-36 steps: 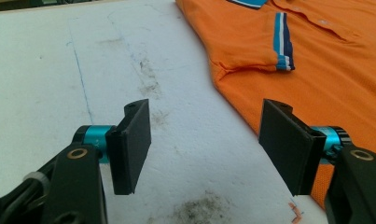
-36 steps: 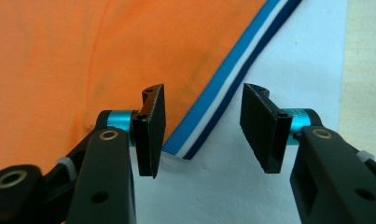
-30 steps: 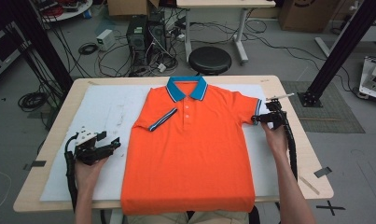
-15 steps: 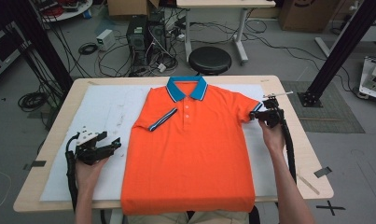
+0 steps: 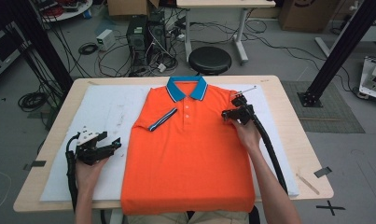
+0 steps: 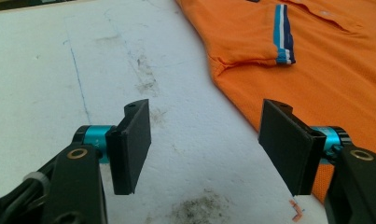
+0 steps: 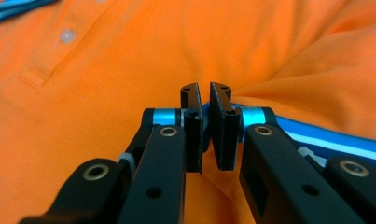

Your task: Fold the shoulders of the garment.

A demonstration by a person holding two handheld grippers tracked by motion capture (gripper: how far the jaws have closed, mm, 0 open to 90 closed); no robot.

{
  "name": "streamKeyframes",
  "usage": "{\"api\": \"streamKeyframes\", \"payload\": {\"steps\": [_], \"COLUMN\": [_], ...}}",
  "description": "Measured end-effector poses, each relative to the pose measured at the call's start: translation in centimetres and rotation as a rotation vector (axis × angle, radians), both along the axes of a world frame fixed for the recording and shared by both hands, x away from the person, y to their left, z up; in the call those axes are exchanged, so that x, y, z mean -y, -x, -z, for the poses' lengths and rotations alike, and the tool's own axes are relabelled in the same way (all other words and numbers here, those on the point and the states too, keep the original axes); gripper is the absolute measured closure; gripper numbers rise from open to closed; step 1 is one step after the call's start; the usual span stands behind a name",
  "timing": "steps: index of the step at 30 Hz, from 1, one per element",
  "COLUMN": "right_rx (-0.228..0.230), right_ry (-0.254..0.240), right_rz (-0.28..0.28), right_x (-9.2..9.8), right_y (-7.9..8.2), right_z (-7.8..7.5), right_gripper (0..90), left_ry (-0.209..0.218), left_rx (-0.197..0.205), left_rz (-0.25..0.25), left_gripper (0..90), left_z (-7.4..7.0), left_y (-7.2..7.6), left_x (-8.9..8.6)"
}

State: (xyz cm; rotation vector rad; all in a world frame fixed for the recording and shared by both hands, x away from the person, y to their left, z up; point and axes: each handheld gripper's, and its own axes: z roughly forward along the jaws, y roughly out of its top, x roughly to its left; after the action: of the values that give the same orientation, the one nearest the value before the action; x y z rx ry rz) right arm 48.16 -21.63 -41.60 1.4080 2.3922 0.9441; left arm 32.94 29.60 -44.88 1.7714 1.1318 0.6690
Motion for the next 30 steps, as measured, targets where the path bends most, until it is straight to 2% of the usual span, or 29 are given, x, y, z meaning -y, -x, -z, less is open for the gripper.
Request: {"api": "streamKeyframes", "payload": {"steps": [3, 6, 7, 8, 9, 10, 11, 12, 13, 14, 16, 17, 18, 21, 22, 24, 25, 26, 29, 30], "right_rx": [-0.004, -0.012, -0.012, -0.005, -0.005, 0.014, 0.014, 0.055, 0.055, 0.084, 0.075, 0.075, 0.044, 0.017, -0.002, -0.029, -0.029, -0.061, -0.072, -0.067], "right_ry": [-0.017, -0.009, -0.009, -0.009, -0.009, -0.037, -0.037, -0.064, -0.064, -0.083, -0.085, -0.085, -0.075, -0.059, -0.041, -0.03, -0.03, -0.03, -0.03, -0.011], "right_rz": [0.002, -0.024, -0.024, -0.025, -0.025, 0.003, 0.003, 0.048, 0.048, 0.1, 0.15, 0.15, 0.198, 0.224, 0.249, 0.266, 0.266, 0.27, 0.26, 0.265], "right_x": [-0.3, -0.7, -0.7, -0.2, -0.2, 0.8, 0.8, 2.2, 2.2, 3.8, 5.5, 5.5, 6.9, 7.9, 8.4, 8.7, 8.7, 8.8, 8.6, 8.4], "right_y": [0.0, -0.1, -0.1, 0.0, 0.0, 0.2, 0.2, 0.4, 0.4, 0.4, 0.1, 0.1, -0.4, -1.0, -1.7, -2.3, -2.3, -2.8, -3.1, -3.1], "right_z": [0.4, 0.5, 0.5, 0.0, 0.0, -1.0, -1.0, -2.1, -2.1, -3.0, -3.1, -3.1, -2.6, -1.9, -1.0, 0.0, 0.0, 0.9, 1.5, 1.6], "right_gripper": [84.6, 68.8, 68.8, 63.0, 63.0, 57.8, 57.8, 56.4, 56.4, 54.8, 54.6, 54.6, 54.6, 54.7, 55.6, 56.3, 56.3, 57.2, 60.5, 65.8], "left_ry": [0.001, 0.0, 0.0, -0.004, -0.004, -0.005, -0.005, -0.014, -0.014, -0.016, -0.019, -0.019, -0.02, -0.023, -0.025, -0.026, -0.026, -0.026, -0.026, -0.026], "left_rx": [0.0, -0.002, -0.002, -0.002, -0.002, -0.001, -0.001, -0.005, -0.005, -0.003, -0.004, -0.004, -0.006, -0.008, -0.008, -0.009, -0.009, -0.008, -0.008, -0.008], "left_rz": [0.0, 0.002, 0.002, 0.004, 0.004, -0.001, -0.001, 0.004, 0.004, 0.002, 0.002, 0.002, 0.001, 0.003, 0.003, 0.003, 0.003, 0.004, 0.005, 0.005], "left_gripper": [34.6, 34.5, 34.5, 34.5, 34.5, 34.6, 34.5, 34.5, 34.5, 34.6, 34.5, 34.6, 34.5, 34.6, 34.5, 34.5, 34.5, 34.5, 34.6, 34.6], "left_z": [0.0, 0.0, 0.0, 0.0, 0.0, 0.0, 0.0, 0.0, 0.0, 0.0, 0.0, 0.0, 0.0, 0.0, 0.0, 0.0, 0.0, 0.0, 0.0, 0.0], "left_y": [0.0, 0.0, 0.0, 0.0, 0.0, 0.0, 0.0, -0.1, -0.1, -0.1, -0.1, -0.1, -0.1, -0.1, -0.1, -0.1, -0.1, -0.1, -0.1, -0.1], "left_x": [0.0, 0.0, 0.0, 0.0, 0.0, 0.1, 0.1, 0.1, 0.1, 0.2, 0.2, 0.2, 0.2, 0.2, 0.3, 0.3, 0.3, 0.3, 0.3, 0.3]}}
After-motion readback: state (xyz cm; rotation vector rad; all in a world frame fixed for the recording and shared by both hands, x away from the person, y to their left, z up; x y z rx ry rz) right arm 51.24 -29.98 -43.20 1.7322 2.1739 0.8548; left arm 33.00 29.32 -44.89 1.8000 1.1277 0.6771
